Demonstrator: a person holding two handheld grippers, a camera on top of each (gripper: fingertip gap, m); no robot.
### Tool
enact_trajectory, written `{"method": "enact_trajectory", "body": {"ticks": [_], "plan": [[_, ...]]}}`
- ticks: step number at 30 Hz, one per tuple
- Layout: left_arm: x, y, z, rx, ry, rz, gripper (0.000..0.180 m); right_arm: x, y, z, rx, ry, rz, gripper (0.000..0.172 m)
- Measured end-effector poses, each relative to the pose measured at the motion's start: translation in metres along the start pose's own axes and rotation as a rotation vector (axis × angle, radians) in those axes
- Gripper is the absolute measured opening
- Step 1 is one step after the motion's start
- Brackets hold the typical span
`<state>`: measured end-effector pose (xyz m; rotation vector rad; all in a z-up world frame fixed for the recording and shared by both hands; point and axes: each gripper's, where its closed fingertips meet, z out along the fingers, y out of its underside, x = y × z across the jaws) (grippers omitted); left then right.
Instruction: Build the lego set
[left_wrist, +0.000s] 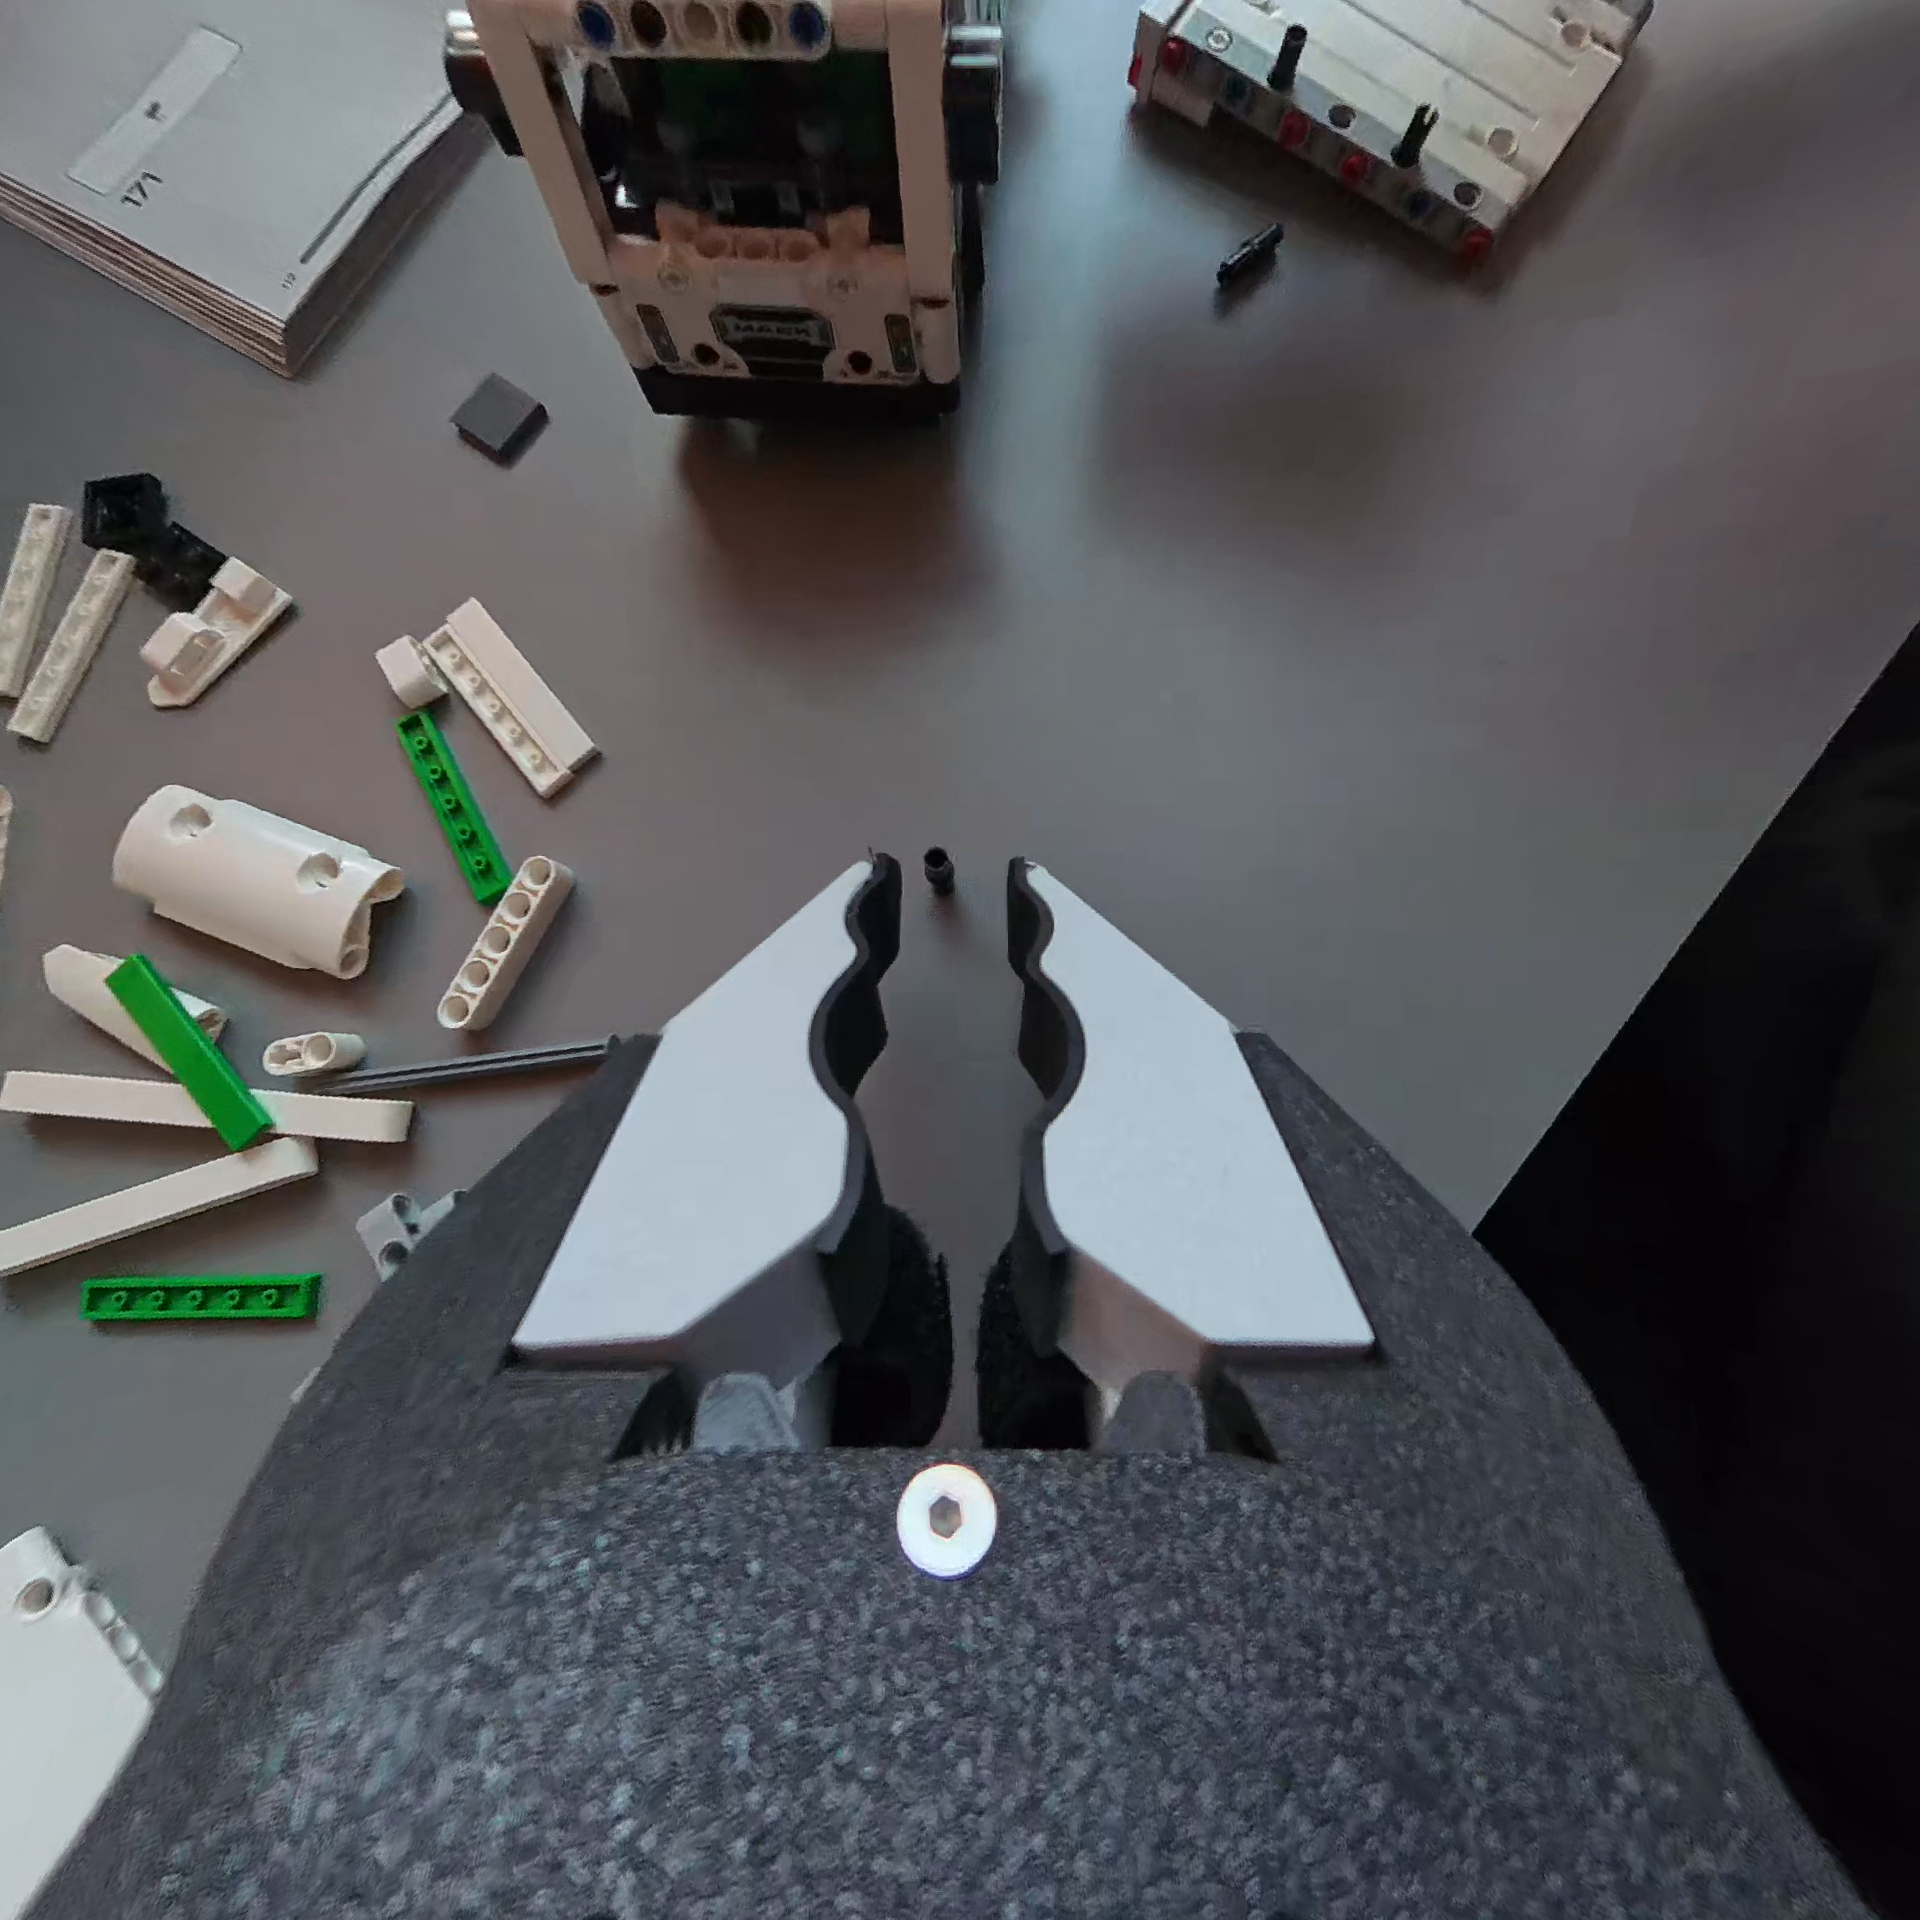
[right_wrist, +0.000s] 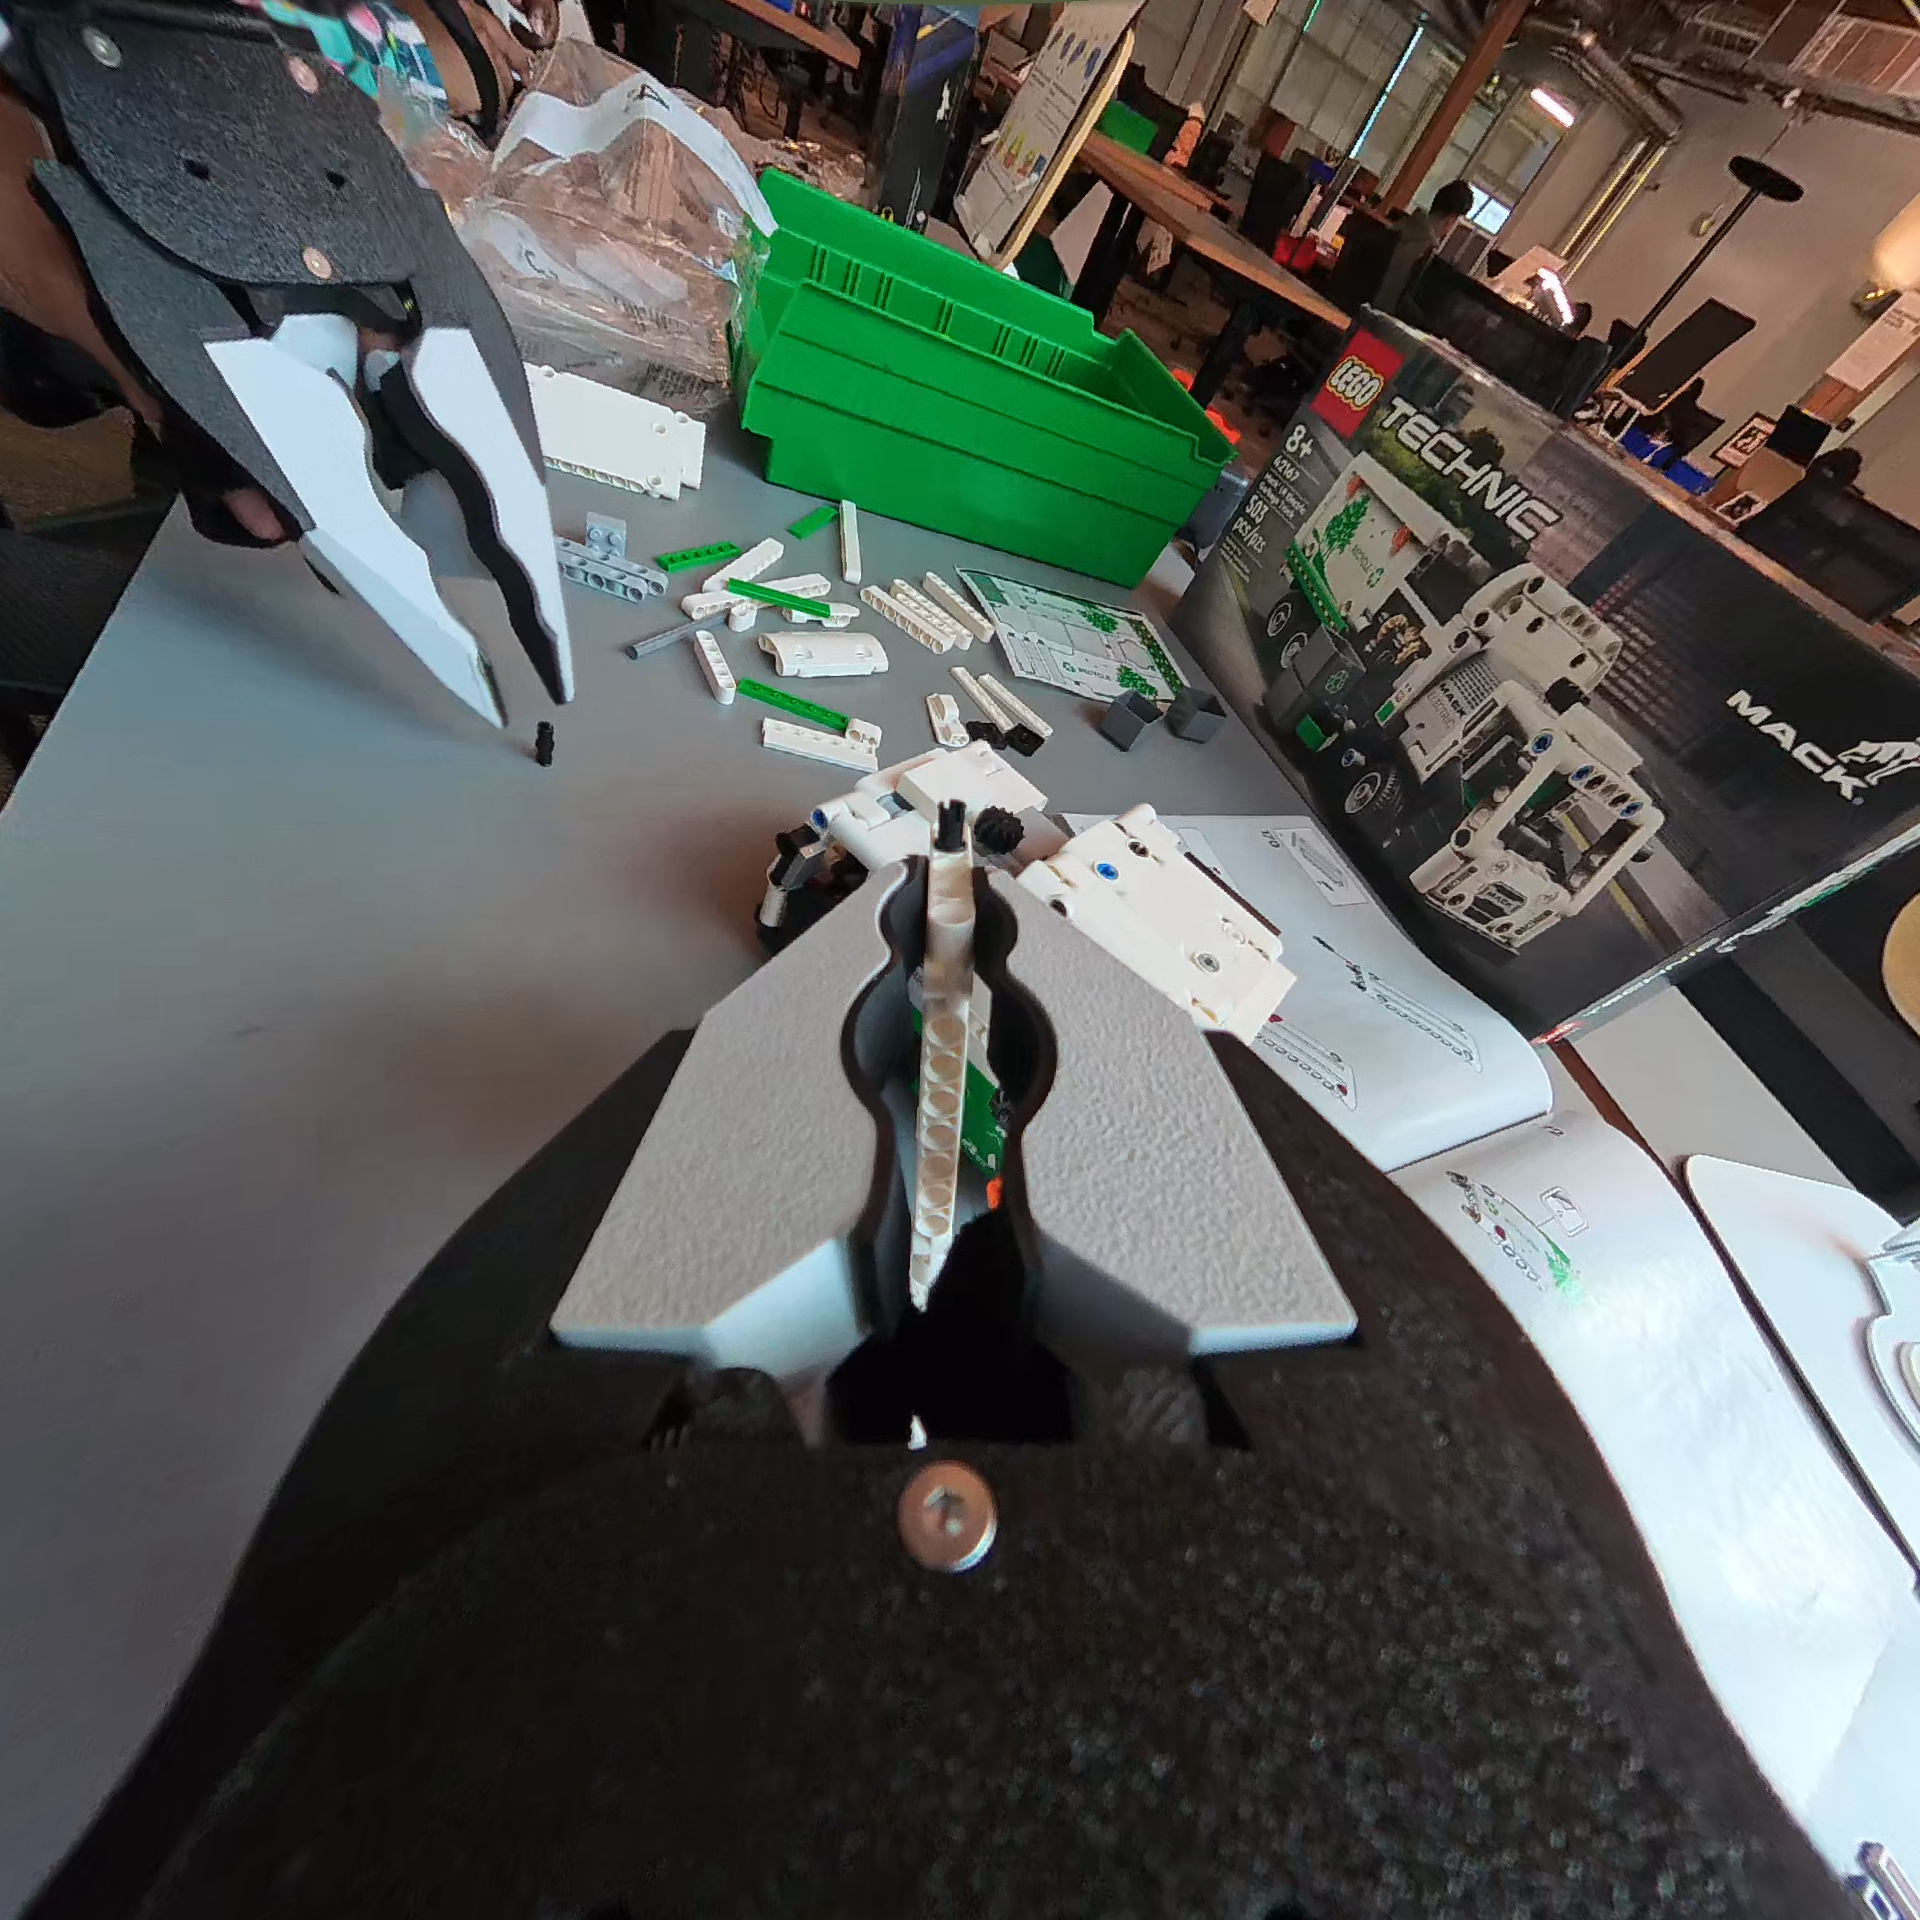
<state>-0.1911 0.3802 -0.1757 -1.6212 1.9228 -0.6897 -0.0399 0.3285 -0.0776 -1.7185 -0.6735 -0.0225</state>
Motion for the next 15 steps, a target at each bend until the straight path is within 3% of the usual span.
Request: {"method": "enact_trajectory", "body": {"ticks": [4, 8, 12, 15], "plan": [[0.0, 0.004, 0.002, -0.071, 0.031, 0.001, 0.014, 0.003, 0.001, 0.0, -0.008, 0.006, 0.006, 0.006], [-0.01, -0.014, -0.021, -0.106, 0.05, -0.117, 0.013, 0.003, 0.002, -0.001, -0.032, 0.01, -0.011, 0.006], [-0.007, -0.009, -0.025, -0.267, 0.034, -0.03, 0.02, 0.003, -0.003, -0.005, -0.038, 0.03, -0.052, 0.006], [-0.003, -0.016, -0.016, -0.292, 0.062, -0.008, 0.019, 0.002, -0.006, -0.006, -0.021, 0.023, -0.044, 0.006]]}}
